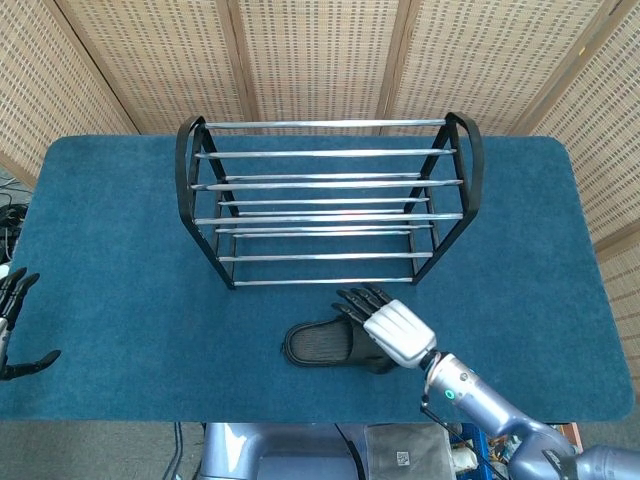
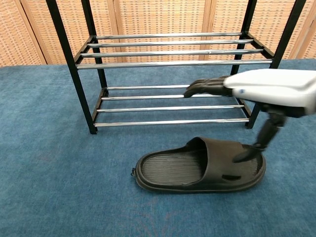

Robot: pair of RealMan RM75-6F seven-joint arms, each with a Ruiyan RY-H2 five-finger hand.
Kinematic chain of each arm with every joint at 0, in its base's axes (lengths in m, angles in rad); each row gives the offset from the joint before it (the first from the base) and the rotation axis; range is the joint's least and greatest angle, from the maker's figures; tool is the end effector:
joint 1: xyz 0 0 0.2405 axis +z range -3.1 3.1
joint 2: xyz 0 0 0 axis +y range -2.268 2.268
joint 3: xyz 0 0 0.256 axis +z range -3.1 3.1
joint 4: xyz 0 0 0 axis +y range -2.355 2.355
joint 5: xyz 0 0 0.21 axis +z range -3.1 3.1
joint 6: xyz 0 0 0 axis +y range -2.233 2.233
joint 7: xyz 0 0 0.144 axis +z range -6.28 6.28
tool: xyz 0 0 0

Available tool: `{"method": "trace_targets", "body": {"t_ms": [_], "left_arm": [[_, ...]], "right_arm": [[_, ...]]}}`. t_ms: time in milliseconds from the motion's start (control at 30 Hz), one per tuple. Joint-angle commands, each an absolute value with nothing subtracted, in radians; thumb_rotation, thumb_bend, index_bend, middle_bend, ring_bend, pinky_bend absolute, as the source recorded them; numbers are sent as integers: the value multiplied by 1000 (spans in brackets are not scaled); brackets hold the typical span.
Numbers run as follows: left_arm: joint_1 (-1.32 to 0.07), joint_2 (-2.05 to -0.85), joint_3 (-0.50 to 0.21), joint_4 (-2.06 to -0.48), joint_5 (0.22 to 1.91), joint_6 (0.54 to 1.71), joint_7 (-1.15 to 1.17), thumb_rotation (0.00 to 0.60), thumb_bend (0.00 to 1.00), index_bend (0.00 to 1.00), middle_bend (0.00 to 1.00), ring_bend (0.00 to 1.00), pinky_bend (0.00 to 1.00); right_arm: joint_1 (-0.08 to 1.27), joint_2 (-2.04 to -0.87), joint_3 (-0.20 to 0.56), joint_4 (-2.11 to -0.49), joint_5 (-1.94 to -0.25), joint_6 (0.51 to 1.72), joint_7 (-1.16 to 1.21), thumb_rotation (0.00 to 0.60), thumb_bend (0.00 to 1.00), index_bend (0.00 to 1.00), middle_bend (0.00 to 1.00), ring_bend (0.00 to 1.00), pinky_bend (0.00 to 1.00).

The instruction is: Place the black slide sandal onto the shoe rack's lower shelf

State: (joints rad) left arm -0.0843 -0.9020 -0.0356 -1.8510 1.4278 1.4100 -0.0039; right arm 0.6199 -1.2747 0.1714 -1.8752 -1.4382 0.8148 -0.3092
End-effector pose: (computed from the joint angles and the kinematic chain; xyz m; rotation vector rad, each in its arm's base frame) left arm -0.2911 0.1739 0.1953 -1.3695 -1.0192 -0.8390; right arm -0.1142 -0.2698 0.0274 2.2069 -0.8497 1.0037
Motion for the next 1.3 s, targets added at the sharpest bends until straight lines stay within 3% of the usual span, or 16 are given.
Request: {"method": "trace_targets", "body": {"t_ms": [33,267,567,967,1300], "left_arm": [[-88,-899,-38,-1847,1423,1402,-11,600,173,0,0,0,0],[-97,-894,-38,-1841,1417,1385,-27,600,174,0,0,0,0],[-103,-894,-38,-1839,1413,1377,-27,600,174,0,0,0,0],[-104,-890,-39,-1836,1408,1374,-41,600,173,0,0,0,0],[-105,-889,-37,-1837,1410,1375,-40,600,173,0,0,0,0]], "right_arm": [[726,-1373,218,-1873,-1260,724,-461,600,0,0,0,0,0],[868,-1508,197,-1854,-940,751,-669,600,0,0,0,0,0],[988,-1610,155,-1836,-679,847,-787,600,0,0,0,0,0],[1073,-1664,104,-1783,-476,964,-885,600,0,0,0,0,0],[1098,-1672,78,-1770,-401,1012,-915,600,0,0,0,0,0]]}}
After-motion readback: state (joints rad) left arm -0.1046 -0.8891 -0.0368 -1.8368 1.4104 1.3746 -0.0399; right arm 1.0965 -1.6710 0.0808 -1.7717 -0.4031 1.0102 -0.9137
